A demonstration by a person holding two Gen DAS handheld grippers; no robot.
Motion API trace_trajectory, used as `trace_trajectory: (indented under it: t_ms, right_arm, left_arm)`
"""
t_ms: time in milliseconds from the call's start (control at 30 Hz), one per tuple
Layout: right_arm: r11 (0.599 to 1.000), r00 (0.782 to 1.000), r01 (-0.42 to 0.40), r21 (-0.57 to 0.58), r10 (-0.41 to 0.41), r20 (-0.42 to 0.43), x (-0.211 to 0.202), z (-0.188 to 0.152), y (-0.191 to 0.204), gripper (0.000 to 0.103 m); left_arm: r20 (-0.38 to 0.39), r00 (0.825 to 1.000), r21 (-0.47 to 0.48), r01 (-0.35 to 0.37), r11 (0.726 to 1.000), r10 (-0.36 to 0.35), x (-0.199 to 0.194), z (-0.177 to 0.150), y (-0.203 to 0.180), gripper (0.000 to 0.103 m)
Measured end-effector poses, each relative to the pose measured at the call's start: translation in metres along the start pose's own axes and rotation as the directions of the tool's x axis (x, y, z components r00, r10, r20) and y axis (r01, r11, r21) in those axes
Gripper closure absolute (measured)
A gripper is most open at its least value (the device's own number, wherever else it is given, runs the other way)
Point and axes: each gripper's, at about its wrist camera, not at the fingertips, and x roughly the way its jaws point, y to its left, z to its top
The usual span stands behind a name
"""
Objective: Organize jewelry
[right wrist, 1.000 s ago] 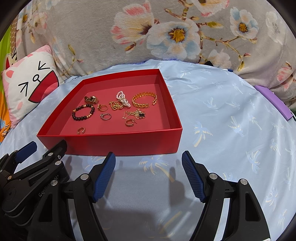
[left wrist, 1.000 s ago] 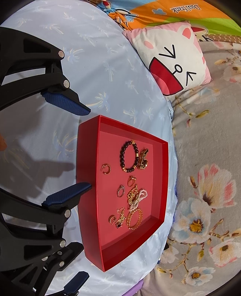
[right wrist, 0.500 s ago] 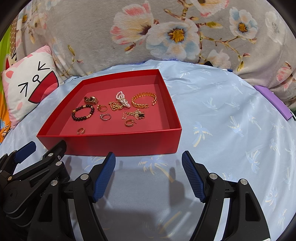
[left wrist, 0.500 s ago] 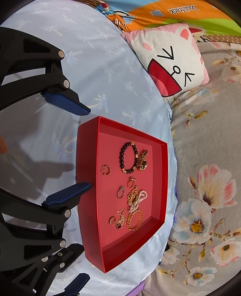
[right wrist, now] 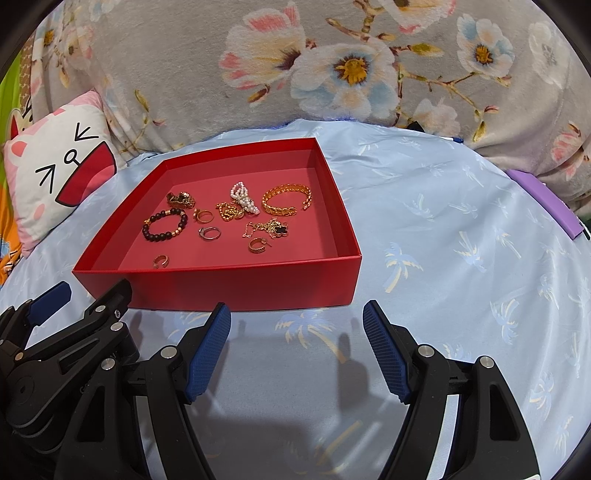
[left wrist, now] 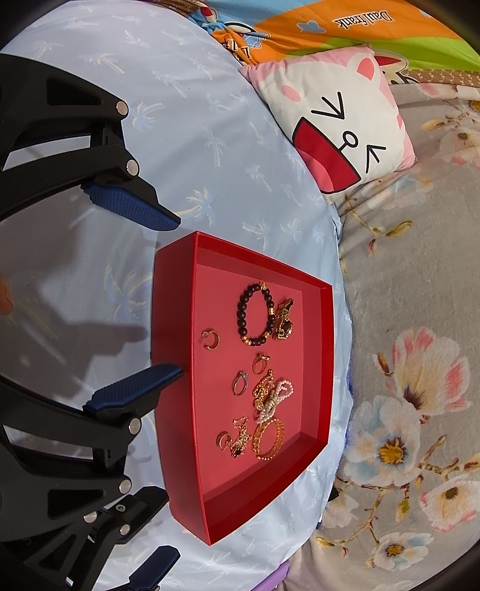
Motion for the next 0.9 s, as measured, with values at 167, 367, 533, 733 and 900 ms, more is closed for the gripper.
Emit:
trace_trajectory:
  t_ms: [167, 367, 533, 733, 900]
  right_arm:
    - [1.000, 1.000, 0.000, 0.000, 0.000, 0.000, 0.0000, 0.0002, -0.0003, 0.030]
    - [1.000, 1.000, 0.004, 0.001, -0.004, -0.001, 0.0001, 0.0003, -0.0001, 0.030]
    - [1.000, 1.000, 0.004, 0.001, -0.004, -0.002, -0.0001, 0.0003, 0.0004, 0.030]
    - [1.000, 1.000, 0.002, 0.000, -0.002, 0.000, -0.0001, 0.0000, 0.0000, 0.030]
    - [1.000, 1.000, 0.005, 0.000, -0.005, 0.000, -0.0006, 0.0002, -0.0007, 0.030]
  left_arm:
    - [0.000, 1.000, 0.005, -0.004, 1.000, 0.004, -0.0001, 0.0010, 0.0008, 0.032]
    - [0.000, 1.000, 0.006, -0.003, 1.000, 0.003, 0.0000, 0.0010, 0.0004, 0.032]
    - [0.001, 1.000, 0.007, -0.009, 1.000, 0.009, 0.0002, 0.0016, 0.0014, 0.032]
    - [0.003, 1.000, 0.006, -0.008, 1.000, 0.008, -0.0005, 0.0016, 0.0020, 0.032]
    - [0.003, 1.000, 0.008, -0.010, 1.000, 0.010, -0.0004, 0.0014, 0.0010, 0.032]
